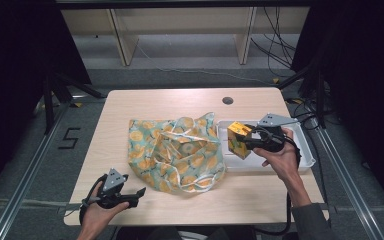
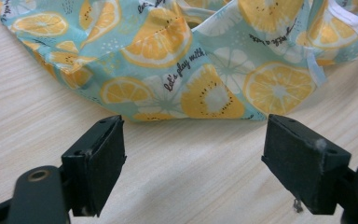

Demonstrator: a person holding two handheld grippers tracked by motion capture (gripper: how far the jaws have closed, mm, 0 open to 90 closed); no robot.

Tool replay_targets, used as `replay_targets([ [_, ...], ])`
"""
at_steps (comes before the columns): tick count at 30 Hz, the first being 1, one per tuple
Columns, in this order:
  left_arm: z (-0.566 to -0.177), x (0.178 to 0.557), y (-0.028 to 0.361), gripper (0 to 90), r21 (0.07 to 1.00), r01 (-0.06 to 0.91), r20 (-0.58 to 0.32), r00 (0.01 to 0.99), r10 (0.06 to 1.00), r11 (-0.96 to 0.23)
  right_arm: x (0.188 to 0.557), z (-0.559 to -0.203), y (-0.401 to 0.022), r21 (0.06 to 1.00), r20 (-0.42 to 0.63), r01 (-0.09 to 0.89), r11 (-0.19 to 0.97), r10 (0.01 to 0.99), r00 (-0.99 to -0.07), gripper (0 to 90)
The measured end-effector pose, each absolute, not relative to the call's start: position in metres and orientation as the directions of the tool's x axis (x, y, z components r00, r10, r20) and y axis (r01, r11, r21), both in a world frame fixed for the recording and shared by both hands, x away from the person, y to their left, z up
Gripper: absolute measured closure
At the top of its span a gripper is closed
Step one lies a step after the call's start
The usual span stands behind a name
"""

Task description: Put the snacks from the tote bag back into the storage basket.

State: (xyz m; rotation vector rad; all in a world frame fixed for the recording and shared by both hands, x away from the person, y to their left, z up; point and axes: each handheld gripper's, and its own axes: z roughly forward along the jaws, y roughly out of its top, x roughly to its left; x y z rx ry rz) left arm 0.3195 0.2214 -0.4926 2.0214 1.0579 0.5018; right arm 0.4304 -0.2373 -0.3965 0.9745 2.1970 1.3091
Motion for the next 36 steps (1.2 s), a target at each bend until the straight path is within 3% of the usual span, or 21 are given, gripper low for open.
replay_targets([
  [9, -0.494, 0.320, 0.221, 20.2, 0.802, 0.501, -0.021, 0.567, 0.824, -0.324, 0.438, -0.406, -0.238, 0.876, -0.019, 0.333, 0.349, 0.715, -0.699, 51.9],
  [11, -0.492, 0.320, 0.224, 20.2, 0.783, 0.500, 0.009, 0.585, 0.811, -0.369, 0.437, -0.407, -0.238, 0.865, -0.008, 0.351, 0.358, 0.709, -0.705, 51.9],
  [24, -0.493, 0.320, 0.223, 20.2, 0.788, 0.497, 0.006, 0.584, 0.811, -0.363, 0.440, -0.419, -0.234, 0.850, 0.018, 0.381, 0.362, 0.705, -0.709, 51.9],
  [25, -0.493, 0.320, 0.223, 20.2, 0.788, 0.498, 0.003, 0.585, 0.811, -0.362, 0.443, -0.420, -0.235, 0.859, -0.015, 0.348, 0.376, 0.697, -0.717, 51.9],
  [36, -0.493, 0.320, 0.222, 20.2, 0.786, 0.498, 0.007, 0.585, 0.811, -0.367, 0.446, -0.425, -0.237, 0.859, -0.017, 0.344, 0.380, 0.691, -0.723, 51.8],
])
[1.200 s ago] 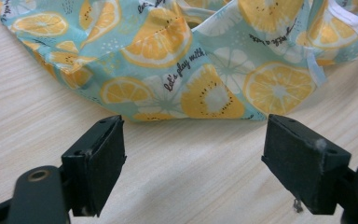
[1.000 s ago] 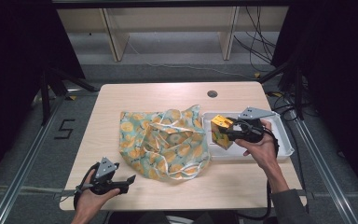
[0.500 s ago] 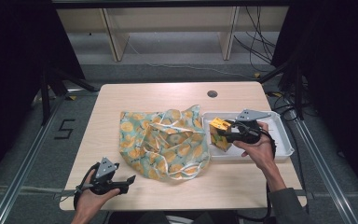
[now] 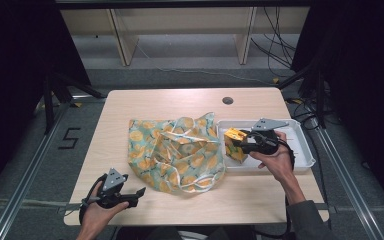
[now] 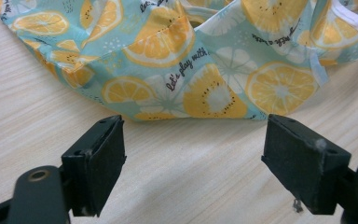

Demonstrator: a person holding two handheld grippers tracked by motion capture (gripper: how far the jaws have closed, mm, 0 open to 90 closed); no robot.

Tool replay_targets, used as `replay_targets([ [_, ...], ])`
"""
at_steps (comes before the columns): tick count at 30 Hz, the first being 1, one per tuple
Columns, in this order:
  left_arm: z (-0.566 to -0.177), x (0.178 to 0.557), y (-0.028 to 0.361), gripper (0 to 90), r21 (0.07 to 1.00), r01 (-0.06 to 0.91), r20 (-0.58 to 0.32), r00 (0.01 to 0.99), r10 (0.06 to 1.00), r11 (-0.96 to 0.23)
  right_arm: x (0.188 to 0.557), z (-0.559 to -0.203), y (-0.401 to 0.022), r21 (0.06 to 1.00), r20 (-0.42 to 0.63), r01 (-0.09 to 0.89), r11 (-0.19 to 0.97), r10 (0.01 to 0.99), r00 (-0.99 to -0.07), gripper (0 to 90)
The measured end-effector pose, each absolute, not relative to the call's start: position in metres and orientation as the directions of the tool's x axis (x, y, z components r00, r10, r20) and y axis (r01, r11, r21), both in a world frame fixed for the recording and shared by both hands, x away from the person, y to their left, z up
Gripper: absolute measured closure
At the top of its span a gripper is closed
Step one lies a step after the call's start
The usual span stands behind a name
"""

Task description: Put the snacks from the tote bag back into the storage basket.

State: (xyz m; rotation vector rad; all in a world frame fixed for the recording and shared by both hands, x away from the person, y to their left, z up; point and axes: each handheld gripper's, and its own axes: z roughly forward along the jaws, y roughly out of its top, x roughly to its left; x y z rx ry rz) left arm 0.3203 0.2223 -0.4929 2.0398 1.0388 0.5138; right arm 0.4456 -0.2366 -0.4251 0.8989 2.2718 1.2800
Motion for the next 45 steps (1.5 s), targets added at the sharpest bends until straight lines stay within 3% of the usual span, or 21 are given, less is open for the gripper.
replay_targets([
  [3, -0.493, 0.321, 0.221, 20.2, 0.790, 0.502, -0.005, 0.579, 0.815, -0.352, 0.443, -0.425, -0.235, 0.843, 0.023, 0.387, 0.374, 0.694, -0.719, 51.8],
  [5, -0.493, 0.320, 0.222, 20.2, 0.786, 0.500, 0.005, 0.583, 0.812, -0.364, 0.447, -0.427, -0.235, 0.860, -0.024, 0.332, 0.389, 0.679, -0.734, 51.9],
  [8, -0.493, 0.320, 0.221, 20.2, 0.784, 0.509, -0.008, 0.581, 0.814, -0.356, 0.446, -0.429, -0.234, 0.849, 0.008, 0.365, 0.382, 0.682, -0.732, 51.8],
  [10, -0.493, 0.320, 0.221, 20.2, 0.783, 0.510, -0.006, 0.580, 0.815, -0.357, 0.449, -0.432, -0.234, 0.856, -0.026, 0.328, 0.400, 0.666, -0.745, 51.8],
  [11, -0.493, 0.320, 0.222, 20.2, 0.783, 0.510, -0.009, 0.582, 0.813, -0.356, 0.447, -0.433, -0.233, 0.850, 0.011, 0.367, 0.378, 0.683, -0.730, 51.8],
  [17, -0.493, 0.320, 0.222, 20.2, 0.783, 0.505, 0.000, 0.585, 0.811, -0.364, 0.447, -0.436, -0.231, 0.836, 0.031, 0.387, 0.388, 0.672, -0.740, 51.8],
  [32, -0.493, 0.320, 0.222, 20.2, 0.782, 0.497, 0.013, 0.589, 0.808, -0.375, 0.447, -0.443, -0.232, 0.852, 0.011, 0.338, 0.400, 0.632, -0.775, 51.6],
  [45, -0.493, 0.320, 0.221, 20.2, 0.781, 0.499, 0.010, 0.592, 0.806, -0.376, 0.434, -0.450, -0.239, 0.840, 0.010, 0.353, 0.412, 0.638, -0.770, 51.4],
])
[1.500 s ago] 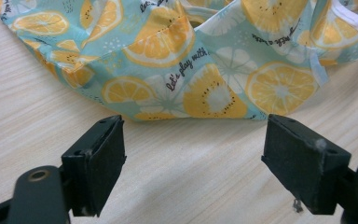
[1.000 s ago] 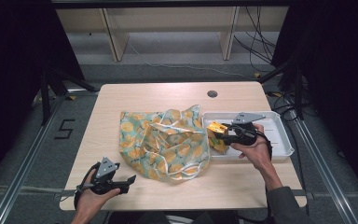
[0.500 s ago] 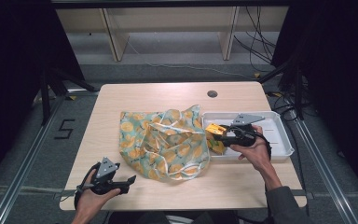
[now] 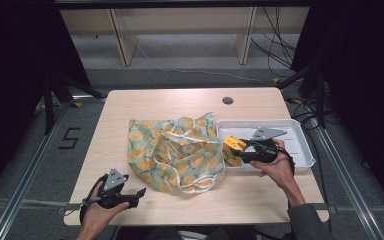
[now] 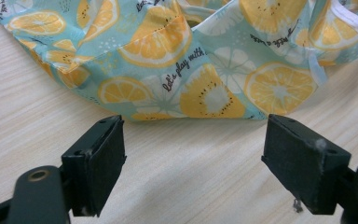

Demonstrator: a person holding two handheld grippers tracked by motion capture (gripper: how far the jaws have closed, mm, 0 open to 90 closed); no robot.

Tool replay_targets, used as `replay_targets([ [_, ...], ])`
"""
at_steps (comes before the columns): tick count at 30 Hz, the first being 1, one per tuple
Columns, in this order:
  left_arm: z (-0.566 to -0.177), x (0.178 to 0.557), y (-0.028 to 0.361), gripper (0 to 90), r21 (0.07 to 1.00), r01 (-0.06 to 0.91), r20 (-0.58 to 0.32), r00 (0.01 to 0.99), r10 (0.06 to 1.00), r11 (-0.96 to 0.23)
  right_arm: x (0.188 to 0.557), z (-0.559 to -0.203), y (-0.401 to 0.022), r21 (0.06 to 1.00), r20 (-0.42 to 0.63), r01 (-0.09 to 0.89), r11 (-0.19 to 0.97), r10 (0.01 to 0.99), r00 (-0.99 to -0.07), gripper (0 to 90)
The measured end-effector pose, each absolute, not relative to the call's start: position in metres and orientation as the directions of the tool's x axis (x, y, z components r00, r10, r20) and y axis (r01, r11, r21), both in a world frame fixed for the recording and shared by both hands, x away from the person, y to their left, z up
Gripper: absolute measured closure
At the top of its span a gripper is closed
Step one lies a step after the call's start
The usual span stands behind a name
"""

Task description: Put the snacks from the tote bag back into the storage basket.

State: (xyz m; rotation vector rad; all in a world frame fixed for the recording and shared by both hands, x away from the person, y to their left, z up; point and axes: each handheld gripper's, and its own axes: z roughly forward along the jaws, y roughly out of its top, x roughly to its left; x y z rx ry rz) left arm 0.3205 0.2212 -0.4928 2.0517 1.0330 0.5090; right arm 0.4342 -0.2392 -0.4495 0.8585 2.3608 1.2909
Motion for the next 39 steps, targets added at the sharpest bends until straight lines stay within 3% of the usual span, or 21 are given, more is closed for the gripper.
replay_targets([
  [14, -0.493, 0.320, 0.221, 20.2, 0.781, 0.498, 0.010, 0.592, 0.806, -0.376, 0.430, -0.450, -0.242, 0.826, 0.001, 0.366, 0.430, 0.647, -0.762, 50.7],
  [31, -0.493, 0.321, 0.222, 20.2, 0.780, 0.498, 0.013, 0.594, 0.805, -0.380, 0.422, -0.444, -0.243, 0.827, -0.006, 0.374, 0.418, 0.674, -0.739, 39.2],
  [39, -0.493, 0.320, 0.222, 20.2, 0.779, 0.502, 0.011, 0.590, 0.807, -0.377, 0.407, -0.435, -0.254, 0.845, 0.033, 0.397, 0.359, 0.704, -0.709, 37.5],
])
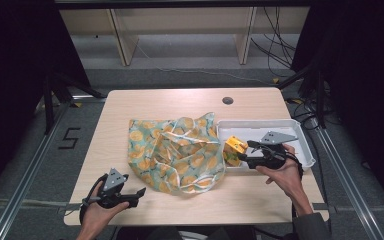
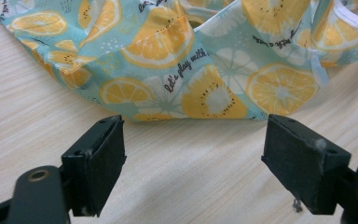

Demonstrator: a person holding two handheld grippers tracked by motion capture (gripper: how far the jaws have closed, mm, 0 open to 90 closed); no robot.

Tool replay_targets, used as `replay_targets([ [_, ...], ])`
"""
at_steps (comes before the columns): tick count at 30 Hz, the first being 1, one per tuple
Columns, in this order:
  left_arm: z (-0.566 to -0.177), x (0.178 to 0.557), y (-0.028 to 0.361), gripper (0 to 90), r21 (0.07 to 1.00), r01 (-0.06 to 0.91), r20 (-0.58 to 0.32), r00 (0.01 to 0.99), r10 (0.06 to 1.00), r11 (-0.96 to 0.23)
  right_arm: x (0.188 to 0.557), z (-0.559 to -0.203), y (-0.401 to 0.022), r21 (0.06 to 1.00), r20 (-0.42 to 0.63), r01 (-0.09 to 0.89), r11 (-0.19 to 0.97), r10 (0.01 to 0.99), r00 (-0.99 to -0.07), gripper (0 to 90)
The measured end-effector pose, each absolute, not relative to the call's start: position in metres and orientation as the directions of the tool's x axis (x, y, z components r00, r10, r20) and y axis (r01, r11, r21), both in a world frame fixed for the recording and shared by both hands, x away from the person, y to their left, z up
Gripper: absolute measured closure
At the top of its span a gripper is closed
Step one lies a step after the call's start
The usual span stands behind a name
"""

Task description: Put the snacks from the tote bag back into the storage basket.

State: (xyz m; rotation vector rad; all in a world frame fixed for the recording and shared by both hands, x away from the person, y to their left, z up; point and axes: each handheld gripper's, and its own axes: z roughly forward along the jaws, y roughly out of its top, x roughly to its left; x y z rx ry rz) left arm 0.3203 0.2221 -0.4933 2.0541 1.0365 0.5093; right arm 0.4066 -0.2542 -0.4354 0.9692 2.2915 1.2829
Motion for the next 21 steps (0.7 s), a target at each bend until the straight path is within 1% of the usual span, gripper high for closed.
replay_targets([
  [1, -0.493, 0.320, 0.223, 20.2, 0.779, 0.500, 0.012, 0.592, 0.806, -0.379, 0.406, -0.435, -0.257, 0.851, 0.019, 0.381, 0.362, 0.704, -0.710, 37.9],
  [2, -0.493, 0.321, 0.223, 20.2, 0.780, 0.497, 0.016, 0.593, 0.805, -0.381, 0.404, -0.434, -0.258, 0.860, 0.033, 0.381, 0.340, 0.709, -0.705, 40.2],
  [3, -0.494, 0.320, 0.222, 20.2, 0.785, 0.506, -0.004, 0.582, 0.813, -0.358, 0.401, -0.433, -0.260, 0.863, 0.027, 0.376, 0.336, 0.714, -0.699, 43.0],
  [4, -0.494, 0.321, 0.221, 20.2, 0.786, 0.504, -0.002, 0.582, 0.813, -0.359, 0.400, -0.432, -0.263, 0.868, 0.012, 0.359, 0.342, 0.709, -0.705, 48.0],
  [6, -0.494, 0.320, 0.222, 20.2, 0.780, 0.500, 0.013, 0.590, 0.808, -0.377, 0.395, -0.431, -0.265, 0.861, 0.028, 0.374, 0.345, 0.702, -0.712, 58.3],
  [7, -0.494, 0.320, 0.222, 20.2, 0.783, 0.501, 0.006, 0.588, 0.809, -0.370, 0.395, -0.431, -0.267, 0.861, 0.022, 0.366, 0.354, 0.692, -0.722, 65.6],
  [8, -0.493, 0.320, 0.222, 20.2, 0.780, 0.502, 0.009, 0.589, 0.808, -0.374, 0.393, -0.431, -0.268, 0.864, 0.029, 0.365, 0.347, 0.690, -0.724, 70.6],
  [9, -0.493, 0.320, 0.222, 20.2, 0.784, 0.494, 0.017, 0.588, 0.808, -0.376, 0.391, -0.432, -0.267, 0.868, 0.021, 0.356, 0.345, 0.692, -0.722, 75.9],
  [10, -0.493, 0.321, 0.222, 20.2, 0.784, 0.492, 0.017, 0.591, 0.806, -0.377, 0.391, -0.431, -0.268, 0.865, 0.002, 0.339, 0.371, 0.672, -0.740, 81.0],
  [11, -0.494, 0.320, 0.222, 20.2, 0.780, 0.503, 0.011, 0.584, 0.812, -0.372, 0.391, -0.431, -0.268, 0.869, -0.005, 0.327, 0.370, 0.668, -0.744, 86.2],
  [12, -0.494, 0.320, 0.223, 20.2, 0.767, 0.510, 0.015, 0.593, 0.805, -0.390, 0.389, -0.432, -0.267, 0.874, -0.008, 0.319, 0.367, 0.667, -0.745, 89.7],
  [13, -0.495, 0.320, 0.222, 20.2, 0.781, 0.507, 0.003, 0.582, 0.813, -0.365, 0.387, -0.431, -0.266, 0.865, 0.010, 0.337, 0.372, 0.659, -0.752, 90.0],
  [14, -0.493, 0.321, 0.223, 20.2, 0.775, 0.500, 0.022, 0.591, 0.806, -0.388, 0.389, -0.432, -0.266, 0.872, -0.022, 0.306, 0.383, 0.653, -0.757, 90.0],
  [15, -0.495, 0.321, 0.220, 20.2, 0.788, 0.508, -0.010, 0.575, 0.818, -0.348, 0.389, -0.433, -0.264, 0.870, -0.030, 0.300, 0.391, 0.649, -0.760, 90.0],
  [16, -0.495, 0.321, 0.220, 20.2, 0.788, 0.508, -0.010, 0.575, 0.818, -0.348, 0.389, -0.433, -0.264, 0.870, -0.030, 0.300, 0.391, 0.649, -0.760, 90.0],
  [17, -0.494, 0.321, 0.222, 20.2, 0.777, 0.497, 0.020, 0.593, 0.805, -0.386, 0.387, -0.434, -0.260, 0.860, -0.012, 0.323, 0.395, 0.648, -0.762, 90.0],
  [18, -0.494, 0.321, 0.222, 20.2, 0.777, 0.497, 0.020, 0.593, 0.805, -0.386, 0.387, -0.435, -0.257, 0.860, 0.004, 0.333, 0.386, 0.648, -0.762, 90.0],
  [19, -0.494, 0.320, 0.222, 20.2, 0.777, 0.500, 0.016, 0.592, 0.806, -0.383, 0.388, -0.436, -0.257, 0.860, -0.026, 0.309, 0.405, 0.641, -0.767, 90.0],
  [21, -0.493, 0.321, 0.222, 20.2, 0.777, 0.494, 0.024, 0.595, 0.803, -0.390, 0.389, -0.437, -0.252, 0.862, -0.031, 0.301, 0.408, 0.636, -0.771, 90.0],
])
